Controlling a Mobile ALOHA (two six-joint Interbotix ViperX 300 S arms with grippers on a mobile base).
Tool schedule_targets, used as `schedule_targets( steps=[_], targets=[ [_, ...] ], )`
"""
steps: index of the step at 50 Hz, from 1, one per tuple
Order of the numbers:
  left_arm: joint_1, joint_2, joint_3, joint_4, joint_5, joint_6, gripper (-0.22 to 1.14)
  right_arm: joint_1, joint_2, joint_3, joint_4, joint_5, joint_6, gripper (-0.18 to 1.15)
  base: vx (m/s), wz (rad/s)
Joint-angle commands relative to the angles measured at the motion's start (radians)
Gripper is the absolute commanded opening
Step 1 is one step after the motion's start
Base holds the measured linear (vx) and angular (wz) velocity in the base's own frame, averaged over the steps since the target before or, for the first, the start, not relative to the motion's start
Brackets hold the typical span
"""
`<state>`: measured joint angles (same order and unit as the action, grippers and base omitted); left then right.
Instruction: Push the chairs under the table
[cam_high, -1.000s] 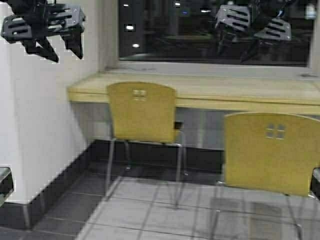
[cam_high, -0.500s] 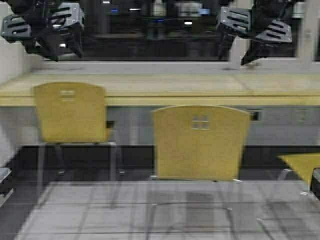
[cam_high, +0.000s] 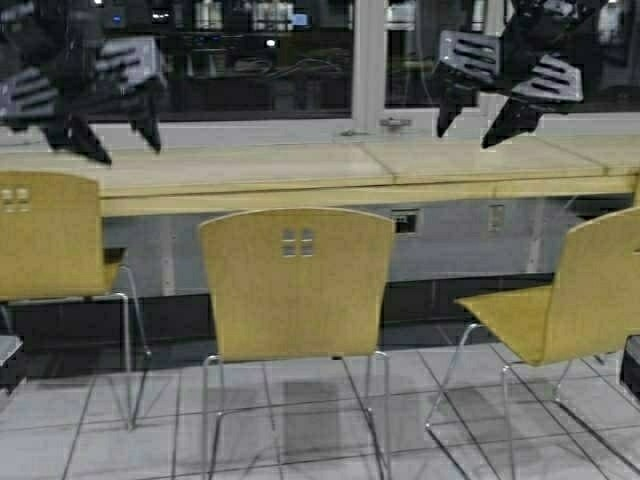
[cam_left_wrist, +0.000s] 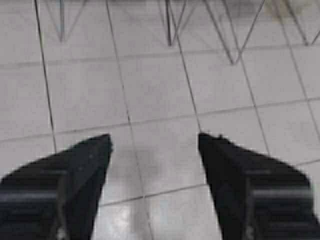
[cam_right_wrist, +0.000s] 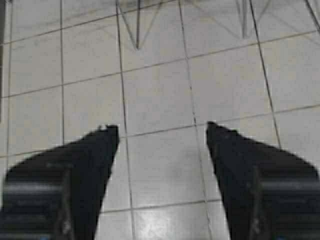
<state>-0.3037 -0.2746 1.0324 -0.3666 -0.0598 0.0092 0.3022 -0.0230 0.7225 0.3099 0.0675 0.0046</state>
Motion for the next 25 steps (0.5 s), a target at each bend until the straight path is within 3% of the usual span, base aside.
schedule_targets(
  steps=[1,16,25],
  targets=[
    [0.002,0.035,-0.018,-0.020,-0.055,0.002,0.89,-0.003,0.006,-0.032,0.008,0.009,0.011,0.89,0.06,-0.13],
    [0.002,0.094,-0.117,-0.025,-0.057,0.009,0.89,-0.003,-0.008,-0.032,0.002,0.015,0.021,0.89,0.11,-0.02],
    [0.002,0.052,-0.135,-0.015,0.061,0.026,0.89,-0.003,-0.037,-0.025,0.002,0.028,0.021,0.89,0.22,0.11]
  ],
)
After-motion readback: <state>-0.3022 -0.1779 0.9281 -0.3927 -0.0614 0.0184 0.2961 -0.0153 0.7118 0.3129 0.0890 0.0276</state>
